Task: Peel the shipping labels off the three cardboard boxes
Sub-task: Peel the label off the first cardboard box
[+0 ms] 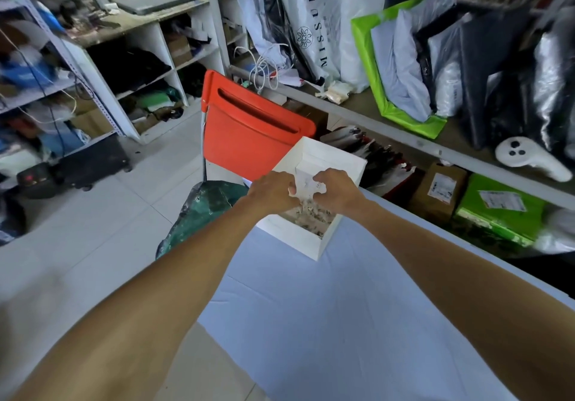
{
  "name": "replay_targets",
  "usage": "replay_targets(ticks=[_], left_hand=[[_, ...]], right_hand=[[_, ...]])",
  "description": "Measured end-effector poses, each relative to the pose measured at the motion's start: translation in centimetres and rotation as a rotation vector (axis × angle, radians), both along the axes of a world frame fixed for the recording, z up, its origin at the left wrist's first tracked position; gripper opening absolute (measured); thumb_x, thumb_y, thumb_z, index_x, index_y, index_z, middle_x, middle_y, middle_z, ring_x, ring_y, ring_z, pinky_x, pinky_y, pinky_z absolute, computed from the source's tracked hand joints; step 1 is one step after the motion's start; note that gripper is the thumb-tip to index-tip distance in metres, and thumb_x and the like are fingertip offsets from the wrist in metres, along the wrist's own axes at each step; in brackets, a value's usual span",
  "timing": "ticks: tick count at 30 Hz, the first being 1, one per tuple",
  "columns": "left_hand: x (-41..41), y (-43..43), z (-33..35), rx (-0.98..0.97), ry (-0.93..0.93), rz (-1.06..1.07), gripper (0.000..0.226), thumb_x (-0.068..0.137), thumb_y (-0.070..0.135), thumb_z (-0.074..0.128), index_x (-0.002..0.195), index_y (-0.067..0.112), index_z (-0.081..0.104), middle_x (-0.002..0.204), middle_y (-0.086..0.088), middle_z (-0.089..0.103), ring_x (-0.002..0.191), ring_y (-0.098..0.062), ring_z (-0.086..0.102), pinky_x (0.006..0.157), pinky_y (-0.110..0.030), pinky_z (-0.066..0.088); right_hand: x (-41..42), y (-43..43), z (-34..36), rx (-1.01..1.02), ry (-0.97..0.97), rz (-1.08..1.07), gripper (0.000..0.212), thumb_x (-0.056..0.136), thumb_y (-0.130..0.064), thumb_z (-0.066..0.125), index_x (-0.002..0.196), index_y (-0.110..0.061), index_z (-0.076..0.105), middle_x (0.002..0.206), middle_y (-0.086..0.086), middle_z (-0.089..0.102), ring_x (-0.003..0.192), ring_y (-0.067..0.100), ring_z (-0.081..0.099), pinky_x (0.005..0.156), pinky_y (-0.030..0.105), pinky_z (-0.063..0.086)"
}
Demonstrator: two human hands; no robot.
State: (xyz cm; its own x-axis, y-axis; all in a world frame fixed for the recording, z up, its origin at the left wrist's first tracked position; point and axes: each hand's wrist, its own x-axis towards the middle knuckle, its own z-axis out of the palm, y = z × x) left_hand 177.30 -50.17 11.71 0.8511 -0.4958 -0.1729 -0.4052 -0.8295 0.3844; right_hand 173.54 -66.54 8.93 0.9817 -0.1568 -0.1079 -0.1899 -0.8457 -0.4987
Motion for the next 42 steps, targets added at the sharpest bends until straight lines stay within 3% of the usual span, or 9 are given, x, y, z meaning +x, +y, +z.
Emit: replay_targets(ticks=[6, 12, 16, 20, 24, 37, 42], left_hand=[[0.0, -0.4, 0.3, -0.002, -0.005, -0.010, 0.027, 0.081, 0.033, 0.067, 0.106, 0.020, 0.064, 0.111, -0.001, 0.064, 0.102, -0.024, 0.060, 0.077, -0.029, 0.043], [-1.3, -1.6, -0.4, 0.012, -0.010, -0.073, 0.028, 0.080, 0.037, 0.066, 0.103, 0.022, 0.062, 0.110, -0.001, 0.064, 0.102, -0.024, 0.059, 0.081, -0.033, 0.046], [-3.2, -4.2, -1.4, 0.020, -0.001, -0.142, 0.031, 0.077, 0.036, 0.068, 0.104, 0.020, 0.064, 0.109, 0.000, 0.066, 0.101, -0.026, 0.061, 0.077, -0.031, 0.045], [-6.5, -7.8, -2.2, 0.033, 0.013, -0.244, 0.026, 0.077, 0.034, 0.066, 0.100, 0.023, 0.063, 0.111, -0.001, 0.064, 0.100, -0.026, 0.060, 0.073, -0.030, 0.041], [-11.3, -12.0, -2.3, -0.003, 0.008, -0.350, 0.021, 0.076, 0.034, 0.066, 0.095, 0.026, 0.063, 0.108, 0.001, 0.065, 0.097, -0.023, 0.059, 0.071, -0.029, 0.040], [-36.1, -24.6, -2.8, 0.007, 0.068, -0.562, 0.023, 0.078, 0.031, 0.065, 0.100, 0.022, 0.065, 0.108, -0.002, 0.065, 0.099, -0.026, 0.060, 0.081, -0.036, 0.050], [-43.4, -27.6, -3.3, -0.034, 0.133, -0.582, 0.015, 0.080, 0.028, 0.063, 0.092, 0.021, 0.068, 0.097, 0.001, 0.067, 0.091, -0.022, 0.062, 0.081, -0.039, 0.054]], right_hand=[[-1.2, -0.4, 0.5, -0.043, -0.007, 0.021, 0.048, 0.080, -0.025, 0.069, 0.125, -0.012, 0.058, 0.131, 0.007, 0.054, 0.125, 0.021, 0.045, 0.098, 0.027, 0.038], [-3.9, -0.5, 1.4, -0.060, 0.029, 0.020, 0.058, 0.081, -0.029, 0.069, 0.133, -0.009, 0.052, 0.137, 0.007, 0.050, 0.128, 0.022, 0.043, 0.101, 0.028, 0.038], [-7.7, -1.8, 1.7, -0.062, 0.024, -0.035, 0.055, 0.080, -0.030, 0.071, 0.129, -0.010, 0.054, 0.134, 0.005, 0.054, 0.122, 0.023, 0.048, 0.091, 0.027, 0.041], [-12.6, -4.4, 1.9, -0.107, 0.060, -0.137, 0.058, 0.082, -0.030, 0.071, 0.134, -0.013, 0.051, 0.138, 0.005, 0.051, 0.127, 0.023, 0.045, 0.097, 0.028, 0.038], [-18.7, -7.9, 2.5, -0.161, 0.113, -0.208, 0.062, 0.083, -0.033, 0.068, 0.137, -0.010, 0.048, 0.142, 0.008, 0.048, 0.133, 0.023, 0.040, 0.106, 0.032, 0.036], [-44.5, -18.4, 1.6, -0.174, 0.171, -0.419, 0.064, 0.082, -0.033, 0.067, 0.138, -0.009, 0.047, 0.142, 0.010, 0.047, 0.133, 0.027, 0.040, 0.103, 0.035, 0.037], [-52.5, -21.3, 1.1, -0.151, 0.200, -0.484, 0.058, 0.080, -0.029, 0.067, 0.131, -0.004, 0.053, 0.135, 0.014, 0.053, 0.125, 0.030, 0.047, 0.099, 0.040, 0.043]])
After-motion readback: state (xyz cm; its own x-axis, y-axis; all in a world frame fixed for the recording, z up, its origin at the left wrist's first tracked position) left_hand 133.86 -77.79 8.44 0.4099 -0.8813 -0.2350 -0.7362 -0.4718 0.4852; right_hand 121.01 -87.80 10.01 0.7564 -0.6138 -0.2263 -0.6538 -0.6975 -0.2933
